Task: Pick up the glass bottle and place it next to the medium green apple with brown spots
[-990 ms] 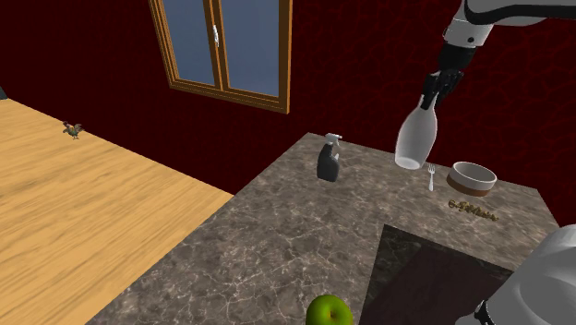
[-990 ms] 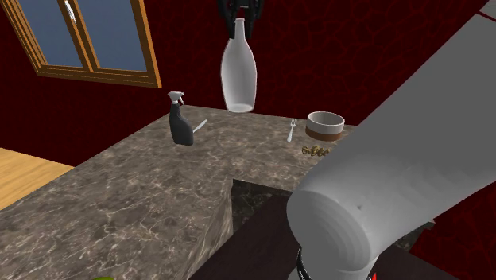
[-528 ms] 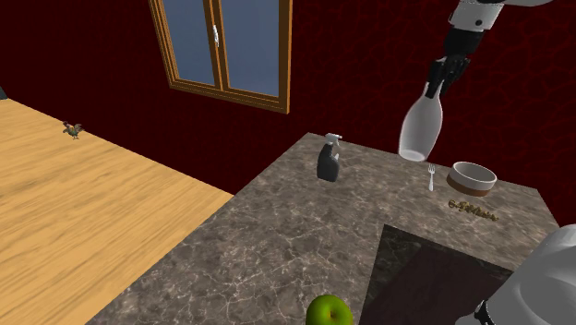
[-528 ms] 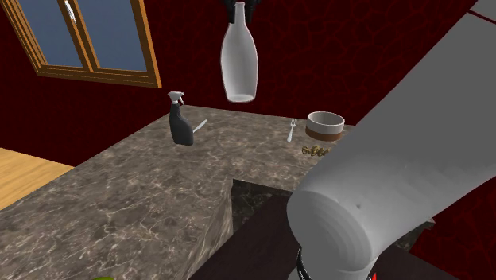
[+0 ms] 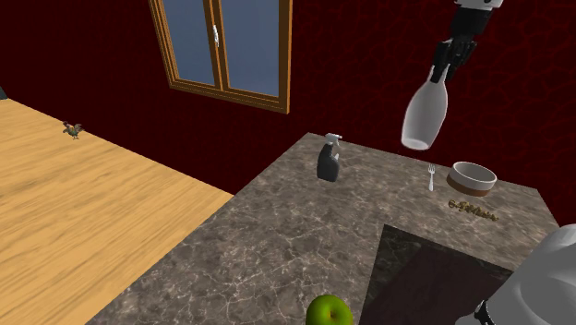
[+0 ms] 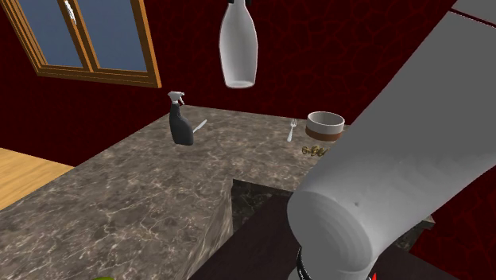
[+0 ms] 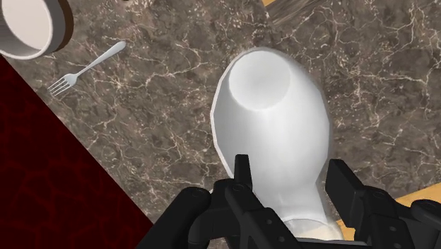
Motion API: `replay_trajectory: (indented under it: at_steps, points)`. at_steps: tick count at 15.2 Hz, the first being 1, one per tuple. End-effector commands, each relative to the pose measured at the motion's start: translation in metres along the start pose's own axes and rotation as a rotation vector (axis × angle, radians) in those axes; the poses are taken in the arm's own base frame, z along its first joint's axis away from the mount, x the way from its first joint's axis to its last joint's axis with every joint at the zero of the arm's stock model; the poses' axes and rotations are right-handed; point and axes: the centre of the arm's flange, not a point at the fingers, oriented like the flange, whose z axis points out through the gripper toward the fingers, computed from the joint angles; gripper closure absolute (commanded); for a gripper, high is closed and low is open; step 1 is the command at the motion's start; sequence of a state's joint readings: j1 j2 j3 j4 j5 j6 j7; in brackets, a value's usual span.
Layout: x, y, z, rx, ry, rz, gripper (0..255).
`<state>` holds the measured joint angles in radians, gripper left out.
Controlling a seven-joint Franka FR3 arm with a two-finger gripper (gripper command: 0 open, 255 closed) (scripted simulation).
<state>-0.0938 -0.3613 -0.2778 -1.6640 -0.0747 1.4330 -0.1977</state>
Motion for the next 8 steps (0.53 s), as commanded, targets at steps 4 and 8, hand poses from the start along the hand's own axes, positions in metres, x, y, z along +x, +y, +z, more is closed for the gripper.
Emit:
replay_trajectory:
  at_steps: [4,8]
  points:
    - [-0.006,-0.039,-0.009,0.000,0.000,0.000,255]
    - [-0.015,-0.091,-0.010,0.000,0.000,0.000,255]
